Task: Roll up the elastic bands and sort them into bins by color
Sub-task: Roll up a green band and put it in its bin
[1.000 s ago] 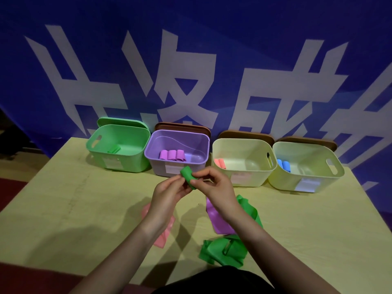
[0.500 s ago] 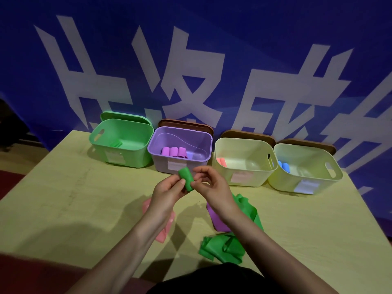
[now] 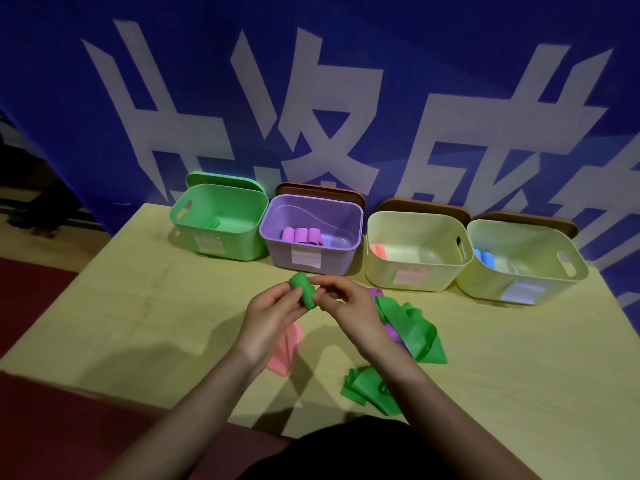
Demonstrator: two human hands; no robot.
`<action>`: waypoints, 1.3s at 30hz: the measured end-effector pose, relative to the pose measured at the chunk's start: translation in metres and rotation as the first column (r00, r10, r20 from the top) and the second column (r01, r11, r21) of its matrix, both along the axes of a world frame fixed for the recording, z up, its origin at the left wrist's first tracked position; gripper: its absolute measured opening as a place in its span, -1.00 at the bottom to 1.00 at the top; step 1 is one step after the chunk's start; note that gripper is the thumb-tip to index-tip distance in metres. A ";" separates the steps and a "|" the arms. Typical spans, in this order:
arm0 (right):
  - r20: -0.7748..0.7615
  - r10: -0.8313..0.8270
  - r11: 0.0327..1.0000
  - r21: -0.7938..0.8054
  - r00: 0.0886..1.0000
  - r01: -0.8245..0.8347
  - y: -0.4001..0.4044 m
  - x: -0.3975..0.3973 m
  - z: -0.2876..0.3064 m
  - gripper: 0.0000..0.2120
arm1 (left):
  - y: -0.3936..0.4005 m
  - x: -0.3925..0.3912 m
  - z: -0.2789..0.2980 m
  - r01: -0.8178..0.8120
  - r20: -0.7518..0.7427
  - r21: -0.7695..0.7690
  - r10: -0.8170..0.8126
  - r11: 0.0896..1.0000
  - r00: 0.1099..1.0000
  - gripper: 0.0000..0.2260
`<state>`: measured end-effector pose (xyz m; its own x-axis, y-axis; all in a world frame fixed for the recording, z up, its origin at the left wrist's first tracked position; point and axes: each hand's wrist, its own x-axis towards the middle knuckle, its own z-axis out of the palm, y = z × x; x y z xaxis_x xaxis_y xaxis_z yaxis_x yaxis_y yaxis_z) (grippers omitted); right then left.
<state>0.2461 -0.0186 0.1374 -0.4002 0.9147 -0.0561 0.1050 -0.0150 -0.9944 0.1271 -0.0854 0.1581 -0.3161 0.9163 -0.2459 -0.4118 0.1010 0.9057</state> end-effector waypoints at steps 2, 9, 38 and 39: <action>0.003 0.000 1.000 0.011 1.000 0.000 0.000 -0.003 -0.002 -0.77 | 0.001 -0.001 0.002 -0.029 -0.033 0.001 0.029 1.000 0.999 -0.86; -0.026 0.067 0.998 0.002 0.997 -0.067 -0.003 -0.004 -0.002 -0.76 | 0.006 0.003 -0.001 -0.117 -0.220 -0.066 0.100 0.991 0.970 -0.88; -0.617 -0.057 0.728 -0.564 0.785 -0.390 -0.001 -0.028 0.003 -0.89 | 0.016 -0.005 0.010 -0.209 0.017 -0.029 0.209 0.978 0.978 -0.84; -0.602 -0.047 0.741 -0.556 0.797 -0.376 0.000 -0.030 0.002 -0.90 | 0.017 -0.007 0.009 -0.220 0.036 -0.037 0.222 0.975 0.974 -0.84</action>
